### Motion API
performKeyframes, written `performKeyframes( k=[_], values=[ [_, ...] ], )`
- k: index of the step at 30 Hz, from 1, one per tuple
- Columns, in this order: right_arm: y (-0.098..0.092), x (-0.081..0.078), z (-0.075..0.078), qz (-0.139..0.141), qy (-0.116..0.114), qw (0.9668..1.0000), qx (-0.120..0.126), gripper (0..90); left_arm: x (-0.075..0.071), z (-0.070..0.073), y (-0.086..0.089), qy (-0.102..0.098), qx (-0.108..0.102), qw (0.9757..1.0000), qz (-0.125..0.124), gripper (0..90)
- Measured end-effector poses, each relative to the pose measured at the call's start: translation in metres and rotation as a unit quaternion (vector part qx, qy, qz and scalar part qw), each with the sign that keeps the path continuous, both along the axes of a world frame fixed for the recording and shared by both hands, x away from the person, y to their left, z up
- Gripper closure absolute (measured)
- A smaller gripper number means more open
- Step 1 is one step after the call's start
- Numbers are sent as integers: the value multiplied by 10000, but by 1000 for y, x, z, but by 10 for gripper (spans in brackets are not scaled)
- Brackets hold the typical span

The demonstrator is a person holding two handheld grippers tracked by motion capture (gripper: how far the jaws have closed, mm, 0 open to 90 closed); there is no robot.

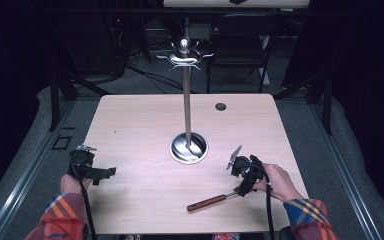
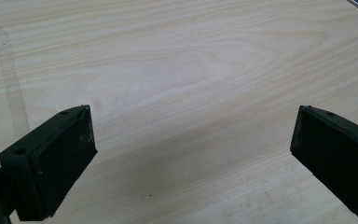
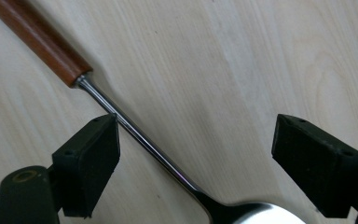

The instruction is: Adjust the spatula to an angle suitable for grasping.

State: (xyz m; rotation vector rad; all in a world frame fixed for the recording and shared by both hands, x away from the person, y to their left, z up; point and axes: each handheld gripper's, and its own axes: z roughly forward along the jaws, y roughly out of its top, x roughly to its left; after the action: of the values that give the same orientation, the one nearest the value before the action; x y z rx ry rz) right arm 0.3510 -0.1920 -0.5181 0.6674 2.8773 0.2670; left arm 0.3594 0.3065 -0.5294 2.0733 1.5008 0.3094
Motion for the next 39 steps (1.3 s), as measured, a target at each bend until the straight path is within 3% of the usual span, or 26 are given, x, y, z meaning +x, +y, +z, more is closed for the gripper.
performKeyframes(
  k=[2,7,10,19,20,26,39],
  values=[
    [2,-3,0,63,6,10000,44,175,2,2,-2,-38,8,10000,10,0],
    [7,-10,-4,267,12,9996,-125,262,7,2,-11,-58,74,9998,-154,0],
    [10,-14,-7,339,85,9993,-161,366,12,2,-19,-5,114,9995,-295,0],
    [22,-16,-15,592,408,9974,-101,407,20,2,-27,-22,165,9988,-463,0],
    [25,-16,-16,654,418,9968,-201,425,20,3,-29,-53,204,9985,-500,0],
    [22,-15,-18,610,420,9968,-300,517,22,3,-33,-28,282,9977,-618,0],
    [27,-17,-21,683,387,9958,-461,692,21,6,-32,-154,213,9982,-541,0]
  ],
)
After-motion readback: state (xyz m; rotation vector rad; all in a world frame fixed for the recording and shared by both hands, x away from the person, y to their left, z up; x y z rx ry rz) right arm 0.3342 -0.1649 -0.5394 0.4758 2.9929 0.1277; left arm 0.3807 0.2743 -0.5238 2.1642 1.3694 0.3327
